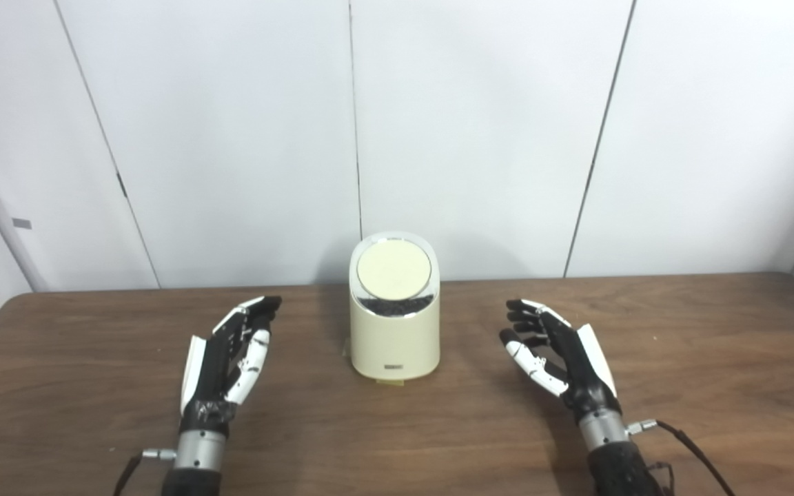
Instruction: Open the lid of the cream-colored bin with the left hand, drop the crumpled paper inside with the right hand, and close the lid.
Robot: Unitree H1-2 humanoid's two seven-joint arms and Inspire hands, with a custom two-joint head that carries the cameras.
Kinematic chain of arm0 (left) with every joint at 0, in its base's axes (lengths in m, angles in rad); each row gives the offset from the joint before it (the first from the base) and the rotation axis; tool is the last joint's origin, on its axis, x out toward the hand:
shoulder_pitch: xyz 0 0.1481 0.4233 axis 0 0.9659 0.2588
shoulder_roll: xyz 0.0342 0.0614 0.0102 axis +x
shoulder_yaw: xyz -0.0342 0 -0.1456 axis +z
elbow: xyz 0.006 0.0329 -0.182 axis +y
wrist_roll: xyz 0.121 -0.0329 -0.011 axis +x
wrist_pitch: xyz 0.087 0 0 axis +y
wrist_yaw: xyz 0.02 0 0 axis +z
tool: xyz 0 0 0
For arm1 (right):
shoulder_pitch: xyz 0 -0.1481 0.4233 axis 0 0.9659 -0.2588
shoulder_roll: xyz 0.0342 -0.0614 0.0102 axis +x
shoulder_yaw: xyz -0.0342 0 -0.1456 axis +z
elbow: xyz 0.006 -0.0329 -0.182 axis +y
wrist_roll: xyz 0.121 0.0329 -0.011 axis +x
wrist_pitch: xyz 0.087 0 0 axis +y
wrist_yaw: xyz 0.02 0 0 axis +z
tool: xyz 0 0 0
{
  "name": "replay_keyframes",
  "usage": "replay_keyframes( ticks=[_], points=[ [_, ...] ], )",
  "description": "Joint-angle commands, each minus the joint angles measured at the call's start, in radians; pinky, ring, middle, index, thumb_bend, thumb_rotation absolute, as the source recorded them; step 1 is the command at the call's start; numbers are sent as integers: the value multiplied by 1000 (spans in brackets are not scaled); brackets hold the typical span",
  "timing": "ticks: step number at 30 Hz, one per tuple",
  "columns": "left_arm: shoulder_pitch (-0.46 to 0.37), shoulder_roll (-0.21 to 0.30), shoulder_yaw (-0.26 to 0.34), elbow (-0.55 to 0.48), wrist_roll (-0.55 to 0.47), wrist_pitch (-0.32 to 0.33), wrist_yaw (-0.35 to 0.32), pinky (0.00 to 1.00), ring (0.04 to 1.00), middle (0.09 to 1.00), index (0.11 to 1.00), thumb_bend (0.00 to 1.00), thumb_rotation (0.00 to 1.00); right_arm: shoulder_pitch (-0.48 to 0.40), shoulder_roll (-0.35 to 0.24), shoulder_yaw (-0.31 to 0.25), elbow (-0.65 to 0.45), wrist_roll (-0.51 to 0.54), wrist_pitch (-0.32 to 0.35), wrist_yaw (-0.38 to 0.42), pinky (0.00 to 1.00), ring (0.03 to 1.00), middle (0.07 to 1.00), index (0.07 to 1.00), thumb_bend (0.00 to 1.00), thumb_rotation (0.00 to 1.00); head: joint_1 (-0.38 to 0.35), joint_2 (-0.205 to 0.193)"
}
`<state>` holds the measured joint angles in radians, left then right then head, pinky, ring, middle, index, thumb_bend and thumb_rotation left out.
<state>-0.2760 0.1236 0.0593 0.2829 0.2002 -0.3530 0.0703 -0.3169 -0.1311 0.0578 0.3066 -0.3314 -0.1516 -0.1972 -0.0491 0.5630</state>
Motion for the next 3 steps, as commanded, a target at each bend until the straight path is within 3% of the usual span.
replay_keyframes(
  ticks=[1,3],
  points=[
    [-7,-1,-18,7,1,-6,-1,695,782,787,780,238,696,-35,3,-17,-29,23,-34,-9,633,725,736,748,242,488,3,3],
    [-6,6,-33,16,21,-12,3,702,783,790,781,249,690,-38,6,-23,-21,41,-41,-4,633,724,736,749,242,472,4,3]
  ],
)
